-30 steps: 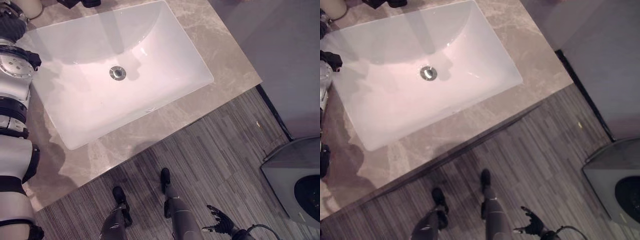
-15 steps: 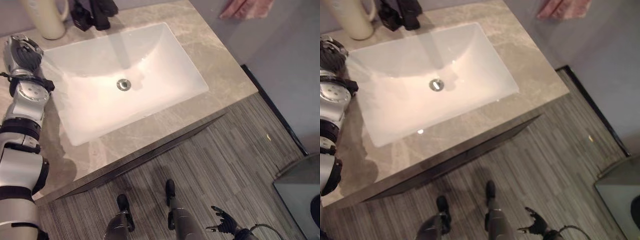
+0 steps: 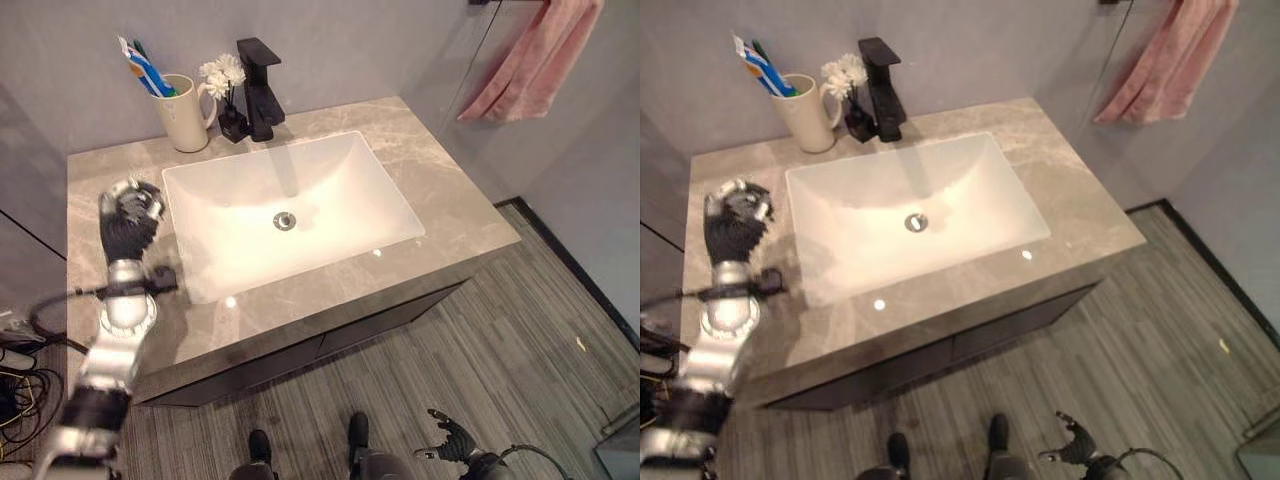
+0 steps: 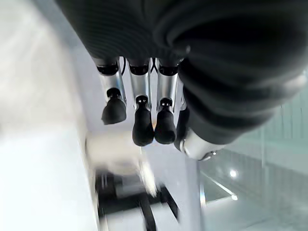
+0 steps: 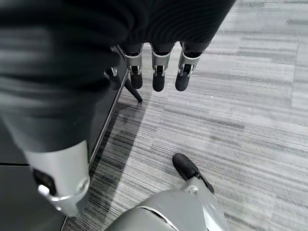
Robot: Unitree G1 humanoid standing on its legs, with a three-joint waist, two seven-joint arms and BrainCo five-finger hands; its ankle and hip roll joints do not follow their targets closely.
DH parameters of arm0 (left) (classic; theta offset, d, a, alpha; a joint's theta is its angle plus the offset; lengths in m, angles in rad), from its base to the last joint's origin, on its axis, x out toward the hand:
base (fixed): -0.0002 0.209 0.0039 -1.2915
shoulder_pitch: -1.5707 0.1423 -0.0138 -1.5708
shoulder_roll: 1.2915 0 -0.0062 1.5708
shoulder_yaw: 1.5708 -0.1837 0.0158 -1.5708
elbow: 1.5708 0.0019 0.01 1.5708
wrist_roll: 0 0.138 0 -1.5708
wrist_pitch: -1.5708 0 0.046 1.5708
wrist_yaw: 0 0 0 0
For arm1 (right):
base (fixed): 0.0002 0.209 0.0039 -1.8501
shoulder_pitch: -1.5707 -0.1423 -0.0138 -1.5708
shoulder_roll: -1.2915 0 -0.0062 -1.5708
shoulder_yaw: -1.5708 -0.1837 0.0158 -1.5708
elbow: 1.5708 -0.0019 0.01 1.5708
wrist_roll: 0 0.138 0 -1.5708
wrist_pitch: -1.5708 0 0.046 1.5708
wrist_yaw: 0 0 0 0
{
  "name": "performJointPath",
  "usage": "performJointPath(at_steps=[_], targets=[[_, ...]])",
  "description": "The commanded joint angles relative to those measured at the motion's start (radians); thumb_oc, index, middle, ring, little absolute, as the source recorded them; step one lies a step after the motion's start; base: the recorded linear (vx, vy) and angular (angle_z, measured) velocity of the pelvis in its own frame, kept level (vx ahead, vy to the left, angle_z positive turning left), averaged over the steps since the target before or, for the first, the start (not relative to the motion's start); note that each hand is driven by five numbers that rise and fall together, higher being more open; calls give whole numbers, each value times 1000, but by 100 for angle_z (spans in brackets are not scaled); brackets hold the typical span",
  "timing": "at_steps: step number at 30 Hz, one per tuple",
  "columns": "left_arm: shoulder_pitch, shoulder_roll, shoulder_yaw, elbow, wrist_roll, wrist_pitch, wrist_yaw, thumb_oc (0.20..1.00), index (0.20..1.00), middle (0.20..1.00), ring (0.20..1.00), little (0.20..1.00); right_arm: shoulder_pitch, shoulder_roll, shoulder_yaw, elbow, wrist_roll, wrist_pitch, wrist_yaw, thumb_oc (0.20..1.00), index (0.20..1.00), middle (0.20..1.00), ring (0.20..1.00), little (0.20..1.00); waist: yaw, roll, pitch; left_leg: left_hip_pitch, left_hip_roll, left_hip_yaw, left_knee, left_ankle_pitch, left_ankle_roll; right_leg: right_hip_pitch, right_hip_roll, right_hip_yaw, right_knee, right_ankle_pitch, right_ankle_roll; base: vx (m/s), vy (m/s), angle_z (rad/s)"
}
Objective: Put brush and paste in cup on sink, flatten towel.
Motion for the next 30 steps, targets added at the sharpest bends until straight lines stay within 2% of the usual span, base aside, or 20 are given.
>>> performJointPath(at_steps=[1, 8, 12, 16, 18, 19, 21, 23, 24, 30], targets=[[30, -31, 20, -95, -77, -84, -130, 200, 200, 200, 200, 200, -5, -3, -30, 6, -10, -13, -24, 1000, 1000, 1000, 1000, 1000, -1, 32, -83, -31, 32, -69, -18, 118, -4, 34, 19, -10, 115, -67, 14, -2, -138, 1], [176, -91, 5, -260, -86, -84, -186, 200, 200, 200, 200, 200, -48, 29, -4, 46, 4, -24, -49, 1000, 1000, 1000, 1000, 1000, 44, 49, -91, -13, 64, -127, -14, 190, -26, 108, 63, -51, 134, -123, -28, -32, -130, 27], [253, -104, 13, -332, -106, -87, -220, 200, 200, 200, 200, 200, -69, 31, 12, 40, 10, -32, -57, 1000, 1000, 1000, 1000, 1000, 69, 53, -86, -34, 81, -159, -27, 262, -58, 127, 87, -77, 97, -121, -45, -63, -100, 25], [311, -100, 10, -378, -149, -92, -269, 200, 200, 200, 200, 200, -92, 12, 16, 44, 6, -36, -66, 1000, 1000, 1000, 1000, 1000, 90, 50, -68, -77, 73, -181, -25, 294, -76, 136, 89, -114, 50, -103, -51, -76, -62, 34], [310, -94, 8, -388, -160, -92, -278, 200, 200, 200, 200, 200, -100, 6, 17, 41, 7, -37, -67, 1000, 1000, 1000, 1000, 1000, 88, 44, -57, -95, 59, -180, 6, 279, -69, 131, 81, -122, 43, -94, -51, -143, -37, 32], [324, -93, 4, -401, -196, -92, -316, 200, 200, 200, 200, 200, -112, -3, 13, 45, 7, -37, -69, 1000, 1000, 1000, 1000, 1000, 84, 28, -47, -94, 12, -163, 98, 191, -36, 114, 58, -129, 40, -74, -48, -173, -30, 16], [341, -97, -16, -420, -258, -85, -371, 200, 200, 200, 200, 200, -121, -1, 11, 67, 1, -35, -68, 1000, 1000, 1000, 1000, 1000, 83, 18, -54, -63, -48, -165, 163, 81, -6, 97, 39, -122, 34, -50, -42, -153, -3, 16], [347, -89, -25, -428, -264, -84, -380, 200, 200, 200, 200, 200, -126, 4, 12, 68, -4, -32, -67, 1000, 1000, 1000, 1000, 1000, 82, 17, -62, -21, -93, -182, 159, 2, 15, 87, 38, -101, 37, -41, -36, -66, 82, 22], [350, -79, -33, -434, -267, -85, -389, 200, 200, 200, 200, 200, -131, 13, 9, 71, -2, -30, -67, 1000, 1000, 1000, 1000, 1000, 77, 22, -75, 19, -123, -210, 128, -45, 35, 70, 42, -79, 46, -33, -28, -78, 140, 12], [327, -30, -70, -437, -238, -86, -393, 200, 200, 200, 200, 200, -117, 48, -15, 72, 49, -37, -71, 1000, 1000, 1000, 1000, 1000, 54, 37, -95, 83, -141, -201, 23, -44, 70, 42, 28, -41, 59, 9, -4, -56, 148, -17]])
